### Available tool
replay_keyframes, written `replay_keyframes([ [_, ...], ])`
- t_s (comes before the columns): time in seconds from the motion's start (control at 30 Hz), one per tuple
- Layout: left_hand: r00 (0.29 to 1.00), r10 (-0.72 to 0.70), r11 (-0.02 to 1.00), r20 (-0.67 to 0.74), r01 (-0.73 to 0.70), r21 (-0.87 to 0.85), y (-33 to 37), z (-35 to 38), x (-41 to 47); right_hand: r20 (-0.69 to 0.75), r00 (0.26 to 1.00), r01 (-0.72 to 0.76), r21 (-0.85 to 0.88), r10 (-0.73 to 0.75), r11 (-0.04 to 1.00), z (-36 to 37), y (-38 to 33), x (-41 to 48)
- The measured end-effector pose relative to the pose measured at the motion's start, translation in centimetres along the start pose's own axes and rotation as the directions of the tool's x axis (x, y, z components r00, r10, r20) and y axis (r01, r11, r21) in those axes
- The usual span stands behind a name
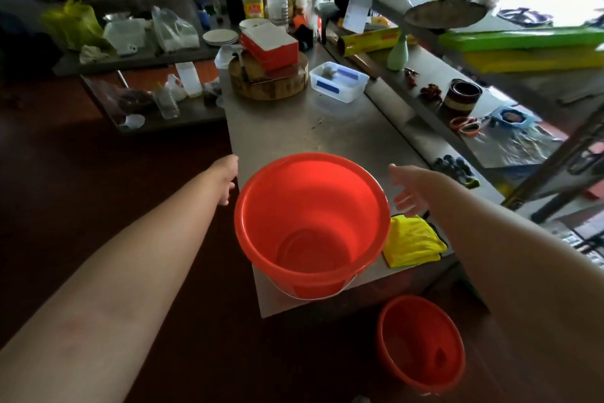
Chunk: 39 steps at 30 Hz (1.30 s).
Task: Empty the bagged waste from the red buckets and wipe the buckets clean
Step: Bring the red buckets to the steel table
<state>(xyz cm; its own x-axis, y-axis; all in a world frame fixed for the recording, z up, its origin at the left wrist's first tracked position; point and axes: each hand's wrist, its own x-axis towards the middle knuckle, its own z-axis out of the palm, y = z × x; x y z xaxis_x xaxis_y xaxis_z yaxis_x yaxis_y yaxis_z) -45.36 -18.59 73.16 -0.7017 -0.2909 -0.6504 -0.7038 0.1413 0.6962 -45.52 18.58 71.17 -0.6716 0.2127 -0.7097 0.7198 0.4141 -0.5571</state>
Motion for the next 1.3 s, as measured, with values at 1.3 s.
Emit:
replay_keyframes([
  [1.3,0.994,0.011,0.981,0.106,-0.032,0.193,-1.6,41.9,-5.8,0.130,0.984,0.125,-0.027,-0.121,0.992,-18.4,15.0,10.9],
])
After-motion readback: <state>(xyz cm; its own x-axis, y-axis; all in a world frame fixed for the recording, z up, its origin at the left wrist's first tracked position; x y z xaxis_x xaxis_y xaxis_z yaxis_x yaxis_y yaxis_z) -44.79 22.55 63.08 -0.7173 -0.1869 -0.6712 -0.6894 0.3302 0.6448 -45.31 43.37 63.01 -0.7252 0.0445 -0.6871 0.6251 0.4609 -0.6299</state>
